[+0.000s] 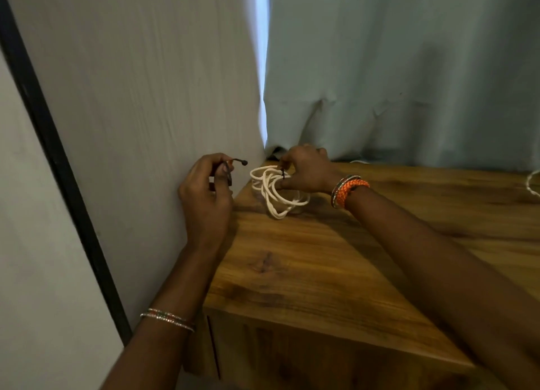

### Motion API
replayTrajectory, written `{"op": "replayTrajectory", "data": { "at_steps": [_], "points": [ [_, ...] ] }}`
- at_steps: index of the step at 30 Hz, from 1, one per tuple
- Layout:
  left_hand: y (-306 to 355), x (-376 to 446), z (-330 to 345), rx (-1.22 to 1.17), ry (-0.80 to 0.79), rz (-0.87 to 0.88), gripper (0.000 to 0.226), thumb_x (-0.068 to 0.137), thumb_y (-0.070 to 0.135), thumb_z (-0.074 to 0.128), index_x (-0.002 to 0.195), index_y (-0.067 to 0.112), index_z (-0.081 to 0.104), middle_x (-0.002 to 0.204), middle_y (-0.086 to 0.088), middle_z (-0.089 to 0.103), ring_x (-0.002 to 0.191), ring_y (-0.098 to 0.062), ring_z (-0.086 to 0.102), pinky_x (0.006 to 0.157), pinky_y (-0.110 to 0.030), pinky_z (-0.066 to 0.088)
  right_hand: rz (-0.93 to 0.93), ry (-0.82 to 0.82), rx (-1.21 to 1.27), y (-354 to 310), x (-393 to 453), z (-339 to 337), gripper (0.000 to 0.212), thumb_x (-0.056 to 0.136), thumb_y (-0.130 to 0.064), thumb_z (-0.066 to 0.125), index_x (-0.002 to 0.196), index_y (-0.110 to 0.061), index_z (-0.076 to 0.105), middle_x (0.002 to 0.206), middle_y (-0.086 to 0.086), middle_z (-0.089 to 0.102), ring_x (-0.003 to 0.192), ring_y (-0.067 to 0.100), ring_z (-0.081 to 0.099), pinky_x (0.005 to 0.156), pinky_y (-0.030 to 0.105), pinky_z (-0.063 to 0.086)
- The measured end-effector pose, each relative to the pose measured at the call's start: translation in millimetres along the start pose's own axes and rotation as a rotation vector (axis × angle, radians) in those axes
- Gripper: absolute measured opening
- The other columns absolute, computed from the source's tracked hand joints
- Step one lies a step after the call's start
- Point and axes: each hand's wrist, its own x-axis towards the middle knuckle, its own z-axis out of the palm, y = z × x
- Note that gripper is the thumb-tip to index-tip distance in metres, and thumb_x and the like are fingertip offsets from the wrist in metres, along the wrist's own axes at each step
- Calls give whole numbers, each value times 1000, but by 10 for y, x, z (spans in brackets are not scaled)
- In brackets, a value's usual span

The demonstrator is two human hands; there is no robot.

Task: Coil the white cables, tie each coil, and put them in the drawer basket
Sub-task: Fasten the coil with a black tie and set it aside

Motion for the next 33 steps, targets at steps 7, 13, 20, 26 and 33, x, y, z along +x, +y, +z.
{"op": "replayTrajectory", "data": {
  "at_steps": [7,13,20,26,33],
  "points": [
    [-12,-6,-10,-15,-14,29,17,94,12,50,98,24,61,83,20,58,72,-4,58,57,-47,54,34,52,53,-245,-4,113,24,70,-39,71,80,-23,56,86,-3,49,98,20,47,89,41,37],
    [-2,-17,-9,-18,19,18,16,94,14,49,98,24,61,83,8,60,73,-5,59,58,-47,54,63,-152,203,-400,-8,187,22,75,-36,74,71,-19,61,62,-11,52,59,5,50,48,22,32],
    [15,-26,-9,-10,8,11,15,95,14,49,98,20,62,83,4,61,70,-1,57,55,-42,54,31,-265,245,-358,-4,162,32,77,-45,71,96,-21,66,88,-6,64,79,10,57,67,26,44],
    [7,-29,-5,0,-3,-10,16,94,13,50,98,14,65,84,3,62,71,-4,58,58,-43,55,75,-395,510,-235,-26,-120,13,89,-32,61,90,-21,67,96,-4,64,94,11,59,84,26,48],
    [12,-38,-4,17,-73,-42,16,94,16,49,97,18,65,84,2,63,74,-12,59,59,-47,54,251,-269,675,-57,-87,-208,26,92,-19,59,109,0,66,87,2,61,72,4,52,41,4,38]
  ]
}}
